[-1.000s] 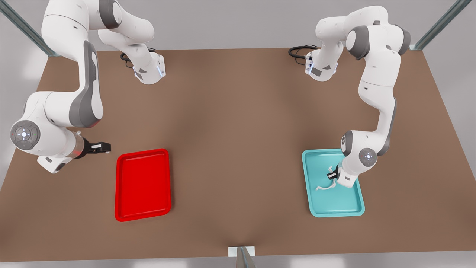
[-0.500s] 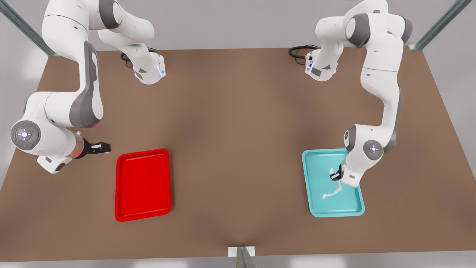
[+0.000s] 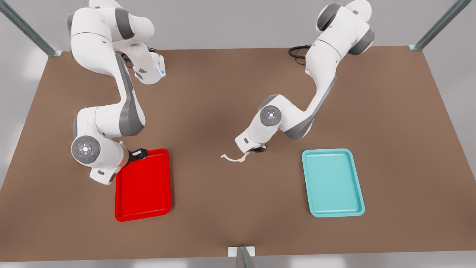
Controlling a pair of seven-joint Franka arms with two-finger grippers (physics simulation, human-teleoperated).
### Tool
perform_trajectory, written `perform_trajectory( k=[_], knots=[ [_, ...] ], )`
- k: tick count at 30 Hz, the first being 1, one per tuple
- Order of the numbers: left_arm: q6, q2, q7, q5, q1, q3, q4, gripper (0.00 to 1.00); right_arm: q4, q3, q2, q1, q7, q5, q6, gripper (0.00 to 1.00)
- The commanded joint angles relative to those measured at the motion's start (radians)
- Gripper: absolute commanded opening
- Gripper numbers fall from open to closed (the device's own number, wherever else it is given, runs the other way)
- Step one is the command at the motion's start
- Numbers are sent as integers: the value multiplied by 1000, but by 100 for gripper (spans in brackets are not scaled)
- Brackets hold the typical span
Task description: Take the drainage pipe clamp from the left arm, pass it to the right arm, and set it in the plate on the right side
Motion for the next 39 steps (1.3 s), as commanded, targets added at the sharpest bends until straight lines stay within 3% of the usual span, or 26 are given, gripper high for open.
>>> perform_trajectory(
  k=[1,5,8,13,20,39],
  knots=[
    [14,29,-111,73,-41,0,30,21,14,20,48,43,-358,96,126,100],
    [-65,150,-80,121,-79,0,245,21,7,139,111,43,-780,99,338,100],
    [-49,152,-32,122,-82,0,245,21,-20,139,125,34,-1188,263,364,100],
    [-40,158,23,124,-88,0,244,21,-24,153,134,43,-1429,366,364,100],
    [-28,167,24,125,-88,0,245,21,-44,154,154,74,-1471,457,382,100],
    [-8,169,29,125,-93,0,245,21,-75,165,200,137,-1422,461,513,100]
  ],
)
